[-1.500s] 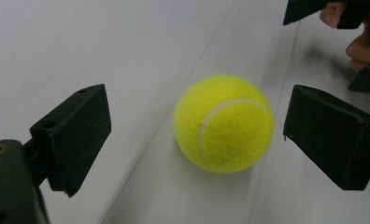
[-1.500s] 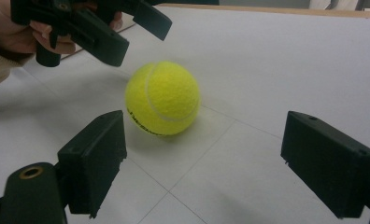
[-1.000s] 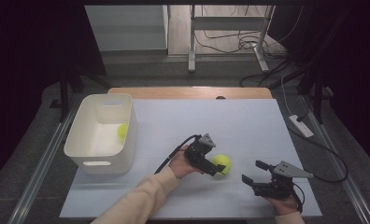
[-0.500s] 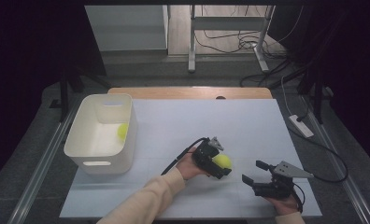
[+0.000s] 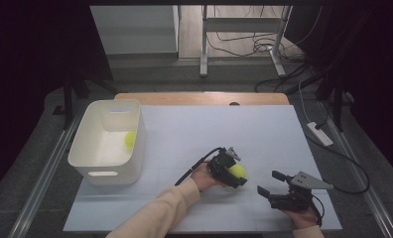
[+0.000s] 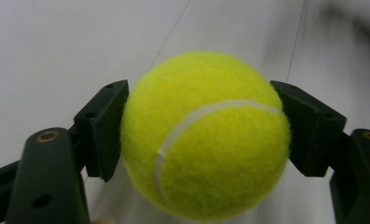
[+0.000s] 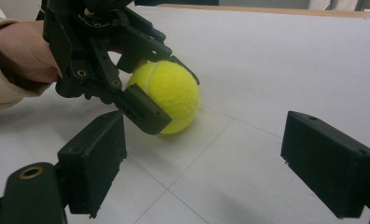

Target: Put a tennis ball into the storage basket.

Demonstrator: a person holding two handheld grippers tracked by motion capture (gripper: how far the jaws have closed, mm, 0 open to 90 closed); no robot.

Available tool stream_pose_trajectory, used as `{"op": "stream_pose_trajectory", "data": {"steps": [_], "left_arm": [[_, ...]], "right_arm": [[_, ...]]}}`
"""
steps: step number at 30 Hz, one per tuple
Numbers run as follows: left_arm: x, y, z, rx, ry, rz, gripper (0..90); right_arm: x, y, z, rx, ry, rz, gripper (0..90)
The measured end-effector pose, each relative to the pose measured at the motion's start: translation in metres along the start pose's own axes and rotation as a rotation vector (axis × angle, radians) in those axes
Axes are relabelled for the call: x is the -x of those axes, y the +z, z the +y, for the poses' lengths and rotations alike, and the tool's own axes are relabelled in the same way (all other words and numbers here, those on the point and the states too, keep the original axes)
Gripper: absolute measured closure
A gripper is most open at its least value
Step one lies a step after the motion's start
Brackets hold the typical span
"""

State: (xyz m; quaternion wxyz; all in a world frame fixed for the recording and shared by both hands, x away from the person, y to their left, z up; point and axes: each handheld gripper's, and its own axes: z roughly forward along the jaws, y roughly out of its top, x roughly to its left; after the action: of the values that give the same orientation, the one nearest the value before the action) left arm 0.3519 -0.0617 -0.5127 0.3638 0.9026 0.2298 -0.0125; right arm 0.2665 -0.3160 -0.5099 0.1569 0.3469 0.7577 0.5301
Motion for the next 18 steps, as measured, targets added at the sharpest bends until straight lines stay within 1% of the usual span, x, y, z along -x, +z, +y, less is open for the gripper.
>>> {"op": "stream_pose_trajectory", "data": {"steps": [1,7,9,10,13,17,18], "left_arm": [[-0.001,-0.002,0.0,-0.018,0.025,0.001,26.1],[0.0,-0.005,0.0,-0.019,0.037,0.002,26.4],[0.0,-0.007,0.0,-0.001,0.03,0.006,26.4],[0.0,-0.008,0.0,0.012,0.02,0.008,26.4],[-0.001,-0.014,0.001,0.023,0.025,0.024,26.4],[-0.002,-0.022,0.0,0.043,0.018,0.041,26.4],[-0.002,-0.022,0.0,0.043,0.018,0.041,26.4]], "right_arm": [[0.0,0.0,0.0,0.0,0.0,0.0,14.1],[0.0,0.0,0.0,-0.001,-0.001,-0.002,14.1],[0.0,0.0,0.0,0.001,-0.001,-0.003,14.1],[0.0,0.0,0.0,0.001,0.0,-0.004,14.0],[0.0,0.0,0.0,0.0,0.0,-0.004,14.1],[0.0,0.0,0.0,0.001,0.0,-0.005,14.1],[0.0,0.0,0.0,0.001,0.0,-0.005,14.1]]}}
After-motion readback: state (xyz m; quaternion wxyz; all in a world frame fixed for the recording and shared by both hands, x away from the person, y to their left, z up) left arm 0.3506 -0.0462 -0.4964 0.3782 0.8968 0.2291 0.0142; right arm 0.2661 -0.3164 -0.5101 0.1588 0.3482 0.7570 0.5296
